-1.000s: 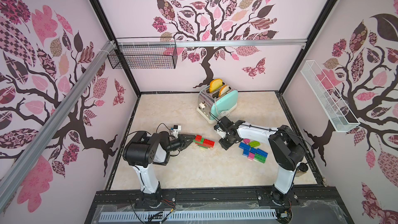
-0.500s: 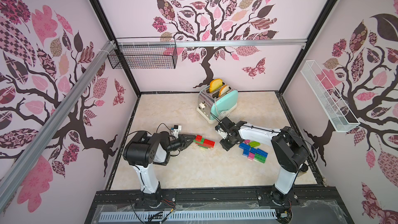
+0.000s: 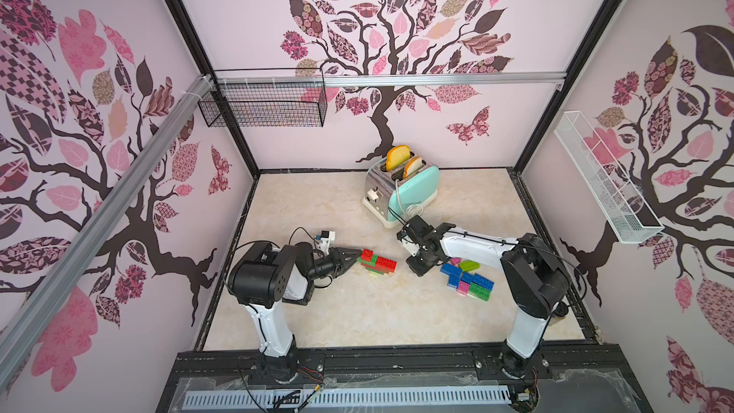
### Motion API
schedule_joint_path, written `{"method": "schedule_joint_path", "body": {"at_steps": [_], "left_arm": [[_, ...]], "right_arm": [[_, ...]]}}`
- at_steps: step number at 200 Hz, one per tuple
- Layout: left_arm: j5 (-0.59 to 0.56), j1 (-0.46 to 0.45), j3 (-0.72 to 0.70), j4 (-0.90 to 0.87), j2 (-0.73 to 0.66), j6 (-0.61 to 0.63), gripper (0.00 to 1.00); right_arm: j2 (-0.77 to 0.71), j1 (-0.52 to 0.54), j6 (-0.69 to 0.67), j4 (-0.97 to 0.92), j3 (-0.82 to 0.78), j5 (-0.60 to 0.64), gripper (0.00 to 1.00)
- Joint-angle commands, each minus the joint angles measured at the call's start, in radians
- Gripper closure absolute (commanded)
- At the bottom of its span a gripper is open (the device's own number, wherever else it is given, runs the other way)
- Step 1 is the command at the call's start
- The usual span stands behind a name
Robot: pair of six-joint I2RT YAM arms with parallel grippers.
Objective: Assemble a heart with lego
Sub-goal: Pick up the lego brick from the center of the board, then assemble the lego brick with the lego brick.
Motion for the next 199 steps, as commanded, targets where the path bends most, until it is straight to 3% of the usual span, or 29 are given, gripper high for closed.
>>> {"method": "schedule_joint_path", "body": {"at_steps": [1,93,165,199], "left_arm": [[-0.004,-0.006,0.008,-0.009,0.026,0.016,0.87],[-0.003,-0.007,0.013,-0.008,0.026,0.016,0.87],[0.008,-0.007,0.013,-0.009,0.021,0.026,0.87],[0.014,-0.010,0.014,-0.008,0.023,0.033,0.87]], "right_arm": [[-0.012,-0.004,-0.005,-0.040,0.036,0.000,0.75],[-0.155,0.016,-0.107,-0.186,0.220,-0.139,0.77],[-0.004,0.109,-0.294,-0.360,0.456,-0.196,0.77],[0.063,0.131,-0.327,-0.414,0.529,-0.165,0.77]]}}
